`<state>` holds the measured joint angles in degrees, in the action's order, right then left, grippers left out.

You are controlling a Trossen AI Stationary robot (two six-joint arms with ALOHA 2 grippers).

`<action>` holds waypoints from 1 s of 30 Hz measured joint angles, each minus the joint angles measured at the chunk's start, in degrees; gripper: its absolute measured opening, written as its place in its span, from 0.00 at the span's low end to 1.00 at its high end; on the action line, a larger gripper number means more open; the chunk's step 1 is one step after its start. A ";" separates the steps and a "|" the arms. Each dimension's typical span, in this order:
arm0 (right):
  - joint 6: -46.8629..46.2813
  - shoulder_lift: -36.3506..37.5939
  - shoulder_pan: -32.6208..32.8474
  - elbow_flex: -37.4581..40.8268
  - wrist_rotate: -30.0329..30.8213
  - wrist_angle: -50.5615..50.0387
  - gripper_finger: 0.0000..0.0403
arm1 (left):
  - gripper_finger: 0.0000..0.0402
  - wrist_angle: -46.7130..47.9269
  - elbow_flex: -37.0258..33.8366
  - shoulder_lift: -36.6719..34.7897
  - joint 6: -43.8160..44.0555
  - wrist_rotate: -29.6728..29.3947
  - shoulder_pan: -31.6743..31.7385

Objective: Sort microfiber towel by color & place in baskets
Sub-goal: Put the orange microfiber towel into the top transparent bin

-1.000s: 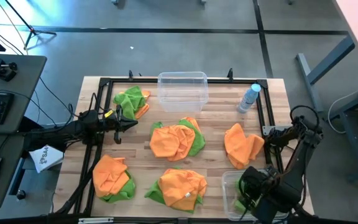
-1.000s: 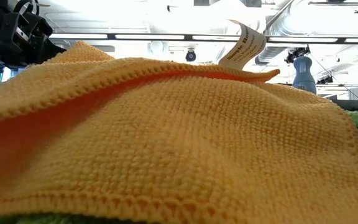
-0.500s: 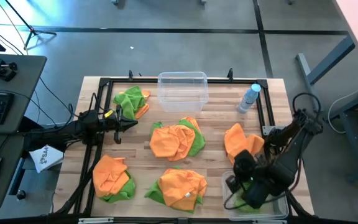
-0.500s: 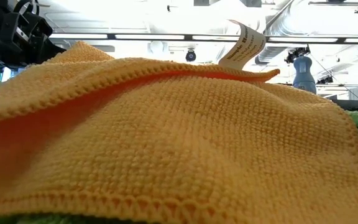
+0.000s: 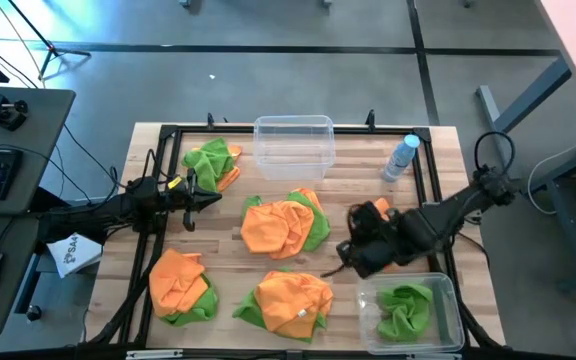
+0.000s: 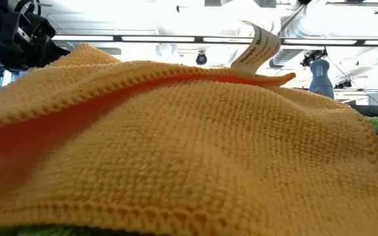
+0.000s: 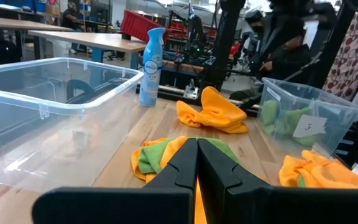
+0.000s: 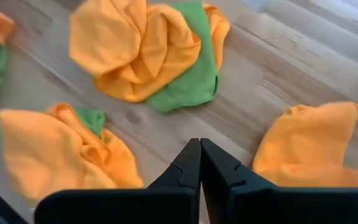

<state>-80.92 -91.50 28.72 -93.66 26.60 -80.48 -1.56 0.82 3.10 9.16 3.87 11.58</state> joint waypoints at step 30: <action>40.97 39.39 -20.49 49.31 -17.21 42.06 0.00 | 0.00 30.10 35.13 34.44 12.80 -34.72 -14.73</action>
<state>-39.95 -52.11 8.23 -44.35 9.39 -38.43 28.54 35.95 37.54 21.97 -30.85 -3.15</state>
